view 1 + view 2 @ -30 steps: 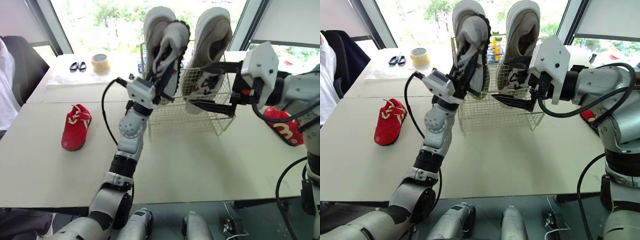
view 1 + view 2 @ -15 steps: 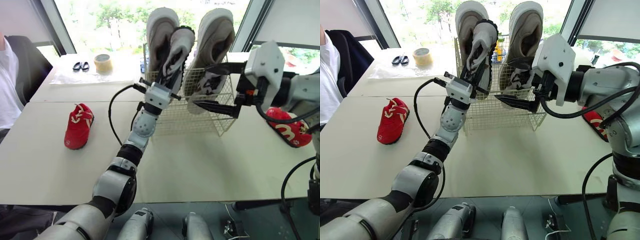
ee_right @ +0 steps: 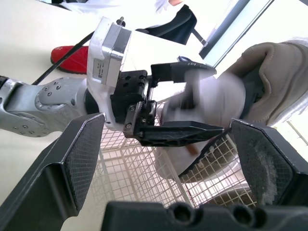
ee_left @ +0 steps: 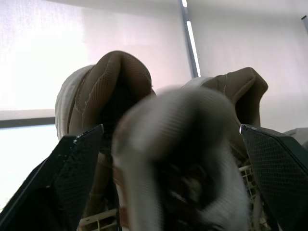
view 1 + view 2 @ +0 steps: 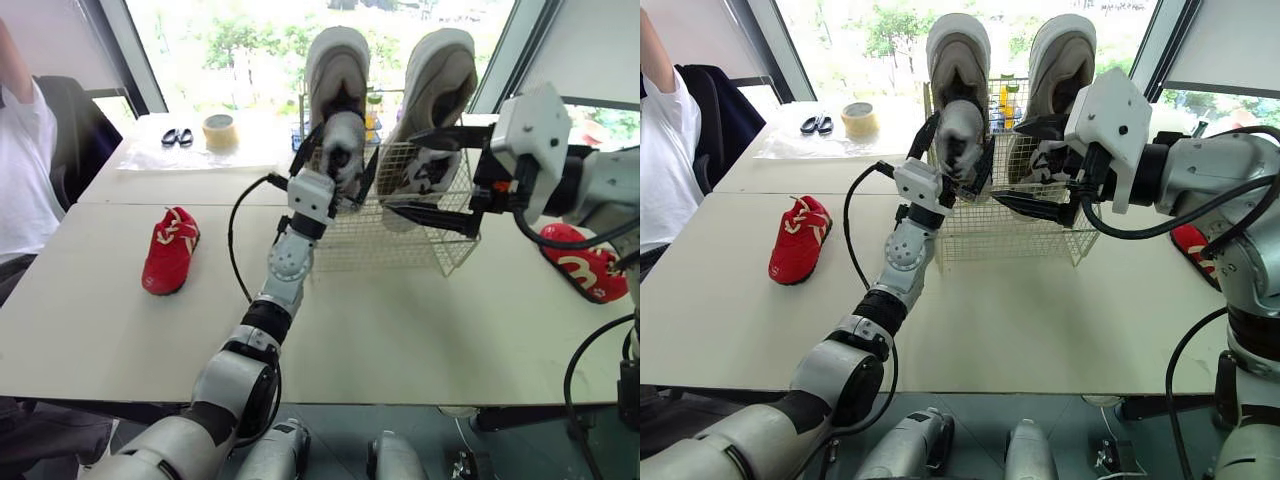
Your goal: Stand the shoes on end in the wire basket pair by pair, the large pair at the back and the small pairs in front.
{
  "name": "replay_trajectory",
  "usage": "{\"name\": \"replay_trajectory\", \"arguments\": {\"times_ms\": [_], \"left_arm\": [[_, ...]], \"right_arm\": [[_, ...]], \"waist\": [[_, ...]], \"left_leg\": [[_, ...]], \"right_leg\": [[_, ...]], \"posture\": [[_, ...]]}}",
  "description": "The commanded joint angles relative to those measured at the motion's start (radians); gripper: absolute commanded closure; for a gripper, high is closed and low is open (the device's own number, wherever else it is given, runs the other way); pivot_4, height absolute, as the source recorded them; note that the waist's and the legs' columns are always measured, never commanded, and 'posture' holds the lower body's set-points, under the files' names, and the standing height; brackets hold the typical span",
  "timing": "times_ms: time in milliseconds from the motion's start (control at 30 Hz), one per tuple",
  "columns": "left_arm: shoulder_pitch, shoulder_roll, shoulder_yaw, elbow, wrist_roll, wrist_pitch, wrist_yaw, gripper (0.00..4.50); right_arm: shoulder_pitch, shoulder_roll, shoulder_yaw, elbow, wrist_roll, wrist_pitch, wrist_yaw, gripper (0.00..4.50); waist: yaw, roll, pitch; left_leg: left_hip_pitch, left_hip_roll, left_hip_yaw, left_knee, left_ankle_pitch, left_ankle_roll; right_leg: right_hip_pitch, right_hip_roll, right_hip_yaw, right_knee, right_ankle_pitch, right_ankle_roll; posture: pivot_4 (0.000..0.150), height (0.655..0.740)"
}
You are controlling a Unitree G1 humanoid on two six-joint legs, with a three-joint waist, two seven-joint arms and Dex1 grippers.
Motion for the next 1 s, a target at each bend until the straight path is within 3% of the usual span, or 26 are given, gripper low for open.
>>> {"name": "replay_trajectory", "arguments": {"times_ms": [33, 200, 300, 533, 767, 833, 1000], "left_arm": [[0.076, 0.020, -0.014, -0.042, -0.047, 0.061, -0.083, 0.05], [0.151, 0.050, -0.025, -0.228, -0.177, 0.185, -0.242, 0.05], [0.210, 0.097, -0.034, -0.420, -0.289, 0.355, -0.348, 0.05], [0.258, 0.242, 0.020, -0.801, -0.481, 0.702, -0.391, 0.05], [0.247, 0.509, 0.142, -1.025, -0.745, 1.096, -0.481, 0.05], [0.225, 0.642, 0.190, -1.029, -0.872, 1.279, -0.543, 0.05], [0.173, 0.800, 0.239, -0.982, -1.054, 1.521, -0.688, 0.05]], "right_arm": [[-0.009, -0.001, -0.027, -0.012, -0.003, -0.029, -0.008, 0.00], [-0.005, 0.002, -0.022, -0.001, -0.008, -0.049, -0.005, 0.00], [-0.001, 0.004, -0.020, 0.006, -0.012, -0.060, -0.004, 0.00], [0.020, -0.010, -0.049, 0.033, -0.020, -0.082, -0.003, 0.00], [0.095, -0.055, -0.178, 0.071, -0.015, -0.034, -0.041, 0.00], [0.137, -0.072, -0.252, 0.119, -0.042, 0.008, -0.101, 0.00], [0.245, -0.111, -0.358, 0.271, -0.142, 0.041, -0.216, 0.00]], "waist": [[-0.002, 0.000, 0.000], [-0.012, 0.001, 0.000], [-0.024, 0.002, -0.001], [-0.036, 0.002, 0.000], [-0.036, 0.002, 0.000], [-0.037, 0.002, 0.000], [-0.033, 0.003, 0.000]], "left_leg": [[0.000, 0.000, 0.000, 0.000, 0.000, 0.000], [0.000, 0.000, 0.000, -0.001, 0.000, 0.000], [0.000, 0.001, 0.001, -0.003, 0.000, 0.000], [-0.002, 0.001, 0.000, -0.004, 0.001, -0.002], [-0.002, 0.001, 0.000, -0.004, 0.001, -0.002], [-0.002, 0.001, 0.000, -0.004, 0.001, -0.002], [-0.002, 0.001, 0.000, -0.005, 0.000, -0.001]], "right_leg": [[0.000, 0.000, 0.000, 0.000, 0.000, 0.000], [-0.001, 0.000, 0.000, 0.000, 0.000, 0.000], [-0.003, 0.001, 0.001, 0.000, 0.000, 0.000], [-0.004, 0.001, 0.002, -0.001, 0.000, 0.000], [-0.005, 0.001, 0.001, -0.002, 0.000, 0.000], [-0.005, 0.001, 0.002, -0.002, 0.000, 0.000], [-0.006, 0.001, 0.001, -0.002, 0.000, -0.001]], "posture": [[0.150, 0.7400], [0.150, 0.7400], [0.150, 0.7400], [0.150, 0.7400], [0.150, 0.7400], [0.150, 0.7400], [0.150, 0.7400]]}}
